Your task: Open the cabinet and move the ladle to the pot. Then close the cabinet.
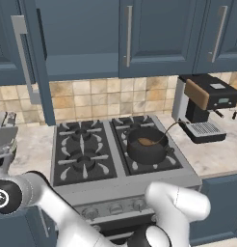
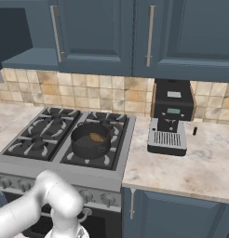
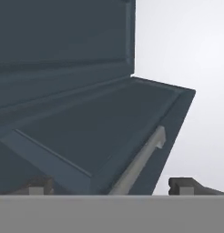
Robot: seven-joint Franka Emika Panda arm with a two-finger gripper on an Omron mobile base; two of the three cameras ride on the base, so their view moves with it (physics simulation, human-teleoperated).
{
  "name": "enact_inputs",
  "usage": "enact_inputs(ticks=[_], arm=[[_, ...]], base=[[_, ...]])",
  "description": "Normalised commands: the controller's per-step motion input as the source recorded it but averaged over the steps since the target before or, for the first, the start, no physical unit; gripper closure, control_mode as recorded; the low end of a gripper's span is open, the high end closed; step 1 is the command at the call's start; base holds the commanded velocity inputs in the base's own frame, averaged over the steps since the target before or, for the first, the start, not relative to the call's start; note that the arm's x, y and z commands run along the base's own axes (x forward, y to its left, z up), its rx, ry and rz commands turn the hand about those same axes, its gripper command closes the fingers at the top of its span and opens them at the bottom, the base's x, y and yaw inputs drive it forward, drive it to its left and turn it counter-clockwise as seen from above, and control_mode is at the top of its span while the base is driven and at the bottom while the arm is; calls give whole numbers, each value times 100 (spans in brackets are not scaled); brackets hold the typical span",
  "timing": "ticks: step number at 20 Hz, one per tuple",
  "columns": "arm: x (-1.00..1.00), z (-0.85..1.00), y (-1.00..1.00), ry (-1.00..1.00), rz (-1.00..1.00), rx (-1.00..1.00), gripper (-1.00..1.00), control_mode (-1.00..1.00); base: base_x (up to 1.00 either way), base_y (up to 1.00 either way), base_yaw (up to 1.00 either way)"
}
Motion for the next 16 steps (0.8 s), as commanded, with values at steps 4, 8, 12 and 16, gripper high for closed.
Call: enact_inputs(ticks=[4,8,12,16], arm=[[39,-7,27,1,0,12,-100,-100],[34,-3,23,0,-1,11,-100,-100],[37,0,7,2,-5,12,-100,-100],[38,0,0,7,-7,12,-100,-100]], base=[[0,0,0],[0,0,0],[0,0,0],[0,0,0]])
